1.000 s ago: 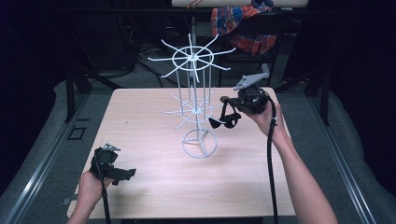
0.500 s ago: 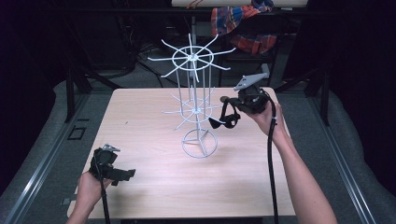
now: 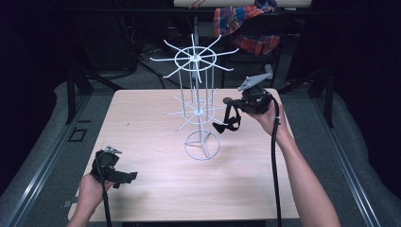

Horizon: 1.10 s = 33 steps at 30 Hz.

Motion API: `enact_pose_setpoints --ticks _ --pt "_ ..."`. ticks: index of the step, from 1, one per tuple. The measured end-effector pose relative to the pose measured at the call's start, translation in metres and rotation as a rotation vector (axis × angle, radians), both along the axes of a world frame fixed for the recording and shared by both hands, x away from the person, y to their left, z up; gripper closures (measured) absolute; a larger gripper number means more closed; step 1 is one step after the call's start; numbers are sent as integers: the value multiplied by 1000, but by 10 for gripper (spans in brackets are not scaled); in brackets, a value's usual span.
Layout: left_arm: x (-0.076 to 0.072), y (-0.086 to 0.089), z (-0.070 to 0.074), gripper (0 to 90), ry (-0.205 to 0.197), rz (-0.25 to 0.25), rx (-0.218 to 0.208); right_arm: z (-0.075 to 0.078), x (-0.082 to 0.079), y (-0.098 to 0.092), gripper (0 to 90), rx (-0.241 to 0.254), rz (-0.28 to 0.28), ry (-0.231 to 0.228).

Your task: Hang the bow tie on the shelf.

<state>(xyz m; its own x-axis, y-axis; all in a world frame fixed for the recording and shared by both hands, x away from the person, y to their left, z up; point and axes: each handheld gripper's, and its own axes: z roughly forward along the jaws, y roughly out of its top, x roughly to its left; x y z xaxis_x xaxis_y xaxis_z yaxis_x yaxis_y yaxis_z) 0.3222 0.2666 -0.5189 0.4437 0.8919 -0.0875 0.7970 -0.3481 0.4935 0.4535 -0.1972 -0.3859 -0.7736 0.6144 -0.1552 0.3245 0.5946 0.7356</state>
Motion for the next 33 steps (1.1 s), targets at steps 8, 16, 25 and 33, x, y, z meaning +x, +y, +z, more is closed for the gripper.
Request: enact_pose_setpoints --ticks 8,16,25,33 --pt "0 0 0 0 -2 -2 1 -8 4 0 898 32 13 28" --pt "0 -1 0 0 -1 -9 4 -22 4 0 894 49 11 61" --pt "0 -2 0 0 -2 -10 5 -30 6 1 888 77 17 93" --pt "0 -1 0 0 -3 -11 4 -37 6 2 824 84 14 112"
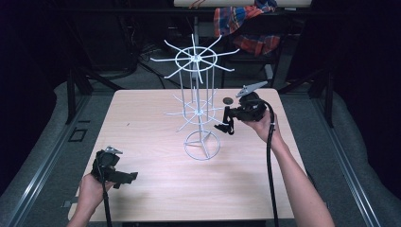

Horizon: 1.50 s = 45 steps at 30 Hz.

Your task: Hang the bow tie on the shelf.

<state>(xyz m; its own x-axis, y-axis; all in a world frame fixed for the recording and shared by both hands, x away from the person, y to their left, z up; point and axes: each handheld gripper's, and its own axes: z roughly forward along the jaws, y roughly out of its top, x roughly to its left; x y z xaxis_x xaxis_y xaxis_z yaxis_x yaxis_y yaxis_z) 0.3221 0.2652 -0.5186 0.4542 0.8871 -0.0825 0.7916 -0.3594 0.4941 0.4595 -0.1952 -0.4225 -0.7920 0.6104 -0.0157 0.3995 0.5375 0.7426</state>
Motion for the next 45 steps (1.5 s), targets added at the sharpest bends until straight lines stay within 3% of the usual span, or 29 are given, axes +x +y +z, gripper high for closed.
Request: enact_pose_setpoints --ticks 3,7,12,18,21,22,23,29,35,40,45 --pt "0 0 0 0 0 2 -1 0 -2 -1 796 3 2 -6" --pt "0 0 0 0 -2 4 -2 3 -4 -7 664 11 -26 10" --pt "0 -1 0 0 -1 4 1 5 -6 -12 585 15 -48 13" --pt "1 -1 -1 0 -2 2 3 10 -14 -22 486 -5 -60 34" --pt "1 -1 -1 0 -2 1 4 12 -19 -30 375 -21 -68 50" --pt "1 -1 -1 0 -1 0 4 12 -19 -30 375 -21 -68 50" --pt "1 -1 0 0 -2 0 5 13 -23 -35 307 -23 -67 61" --pt "1 -2 0 0 -3 1 3 15 -35 -49 182 -39 -74 80" --pt "0 -3 0 0 -3 0 4 15 -53 -63 146 -103 -85 99" --pt "0 -4 0 0 -6 -2 5 11 -68 -75 134 -121 -108 116" --pt "0 -5 1 0 -5 -1 7 -4 -88 -85 100 -126 -125 158"
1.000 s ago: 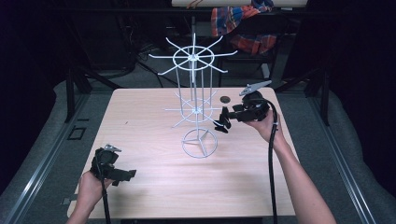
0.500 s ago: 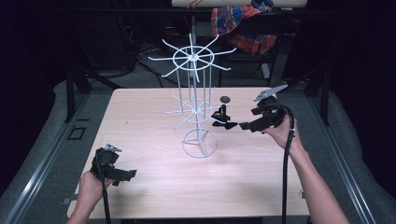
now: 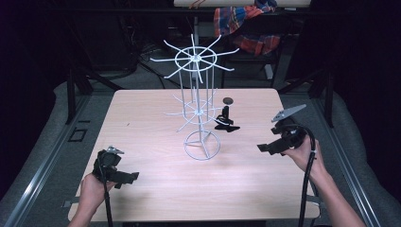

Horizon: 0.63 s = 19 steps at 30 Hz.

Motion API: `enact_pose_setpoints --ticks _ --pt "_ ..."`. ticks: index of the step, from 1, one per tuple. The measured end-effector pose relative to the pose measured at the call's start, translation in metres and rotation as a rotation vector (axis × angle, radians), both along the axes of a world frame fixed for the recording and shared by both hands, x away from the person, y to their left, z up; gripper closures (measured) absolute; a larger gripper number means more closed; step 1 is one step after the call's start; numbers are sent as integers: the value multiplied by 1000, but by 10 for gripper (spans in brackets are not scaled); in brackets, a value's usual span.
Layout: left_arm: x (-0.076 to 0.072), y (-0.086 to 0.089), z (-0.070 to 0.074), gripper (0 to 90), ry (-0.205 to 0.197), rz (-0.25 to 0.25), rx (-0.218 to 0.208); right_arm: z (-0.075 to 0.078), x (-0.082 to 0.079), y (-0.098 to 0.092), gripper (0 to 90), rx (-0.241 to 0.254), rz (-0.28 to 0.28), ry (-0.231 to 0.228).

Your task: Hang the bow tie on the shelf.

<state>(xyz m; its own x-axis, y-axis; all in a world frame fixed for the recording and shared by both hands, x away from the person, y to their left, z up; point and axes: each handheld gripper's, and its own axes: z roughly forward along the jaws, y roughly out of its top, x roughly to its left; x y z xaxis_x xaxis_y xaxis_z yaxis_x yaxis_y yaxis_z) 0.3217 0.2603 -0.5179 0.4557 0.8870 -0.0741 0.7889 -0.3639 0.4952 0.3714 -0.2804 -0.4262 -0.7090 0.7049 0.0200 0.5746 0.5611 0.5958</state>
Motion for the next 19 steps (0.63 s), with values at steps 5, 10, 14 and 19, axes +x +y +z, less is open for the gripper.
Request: enact_pose_setpoints --ticks 5,10,14,19 --pt "0 -1 0 0 1 -3 2 -21 -20 -7 94 -12 -22 51" --pt "0 -1 0 0 3 -4 1 -44 -40 -18 104 -36 -58 101" --pt "-1 -1 0 0 1 -3 2 -63 -49 -22 109 -25 -70 166" --pt "-1 -1 1 0 0 -2 4 -73 -57 -27 109 -28 -81 199"
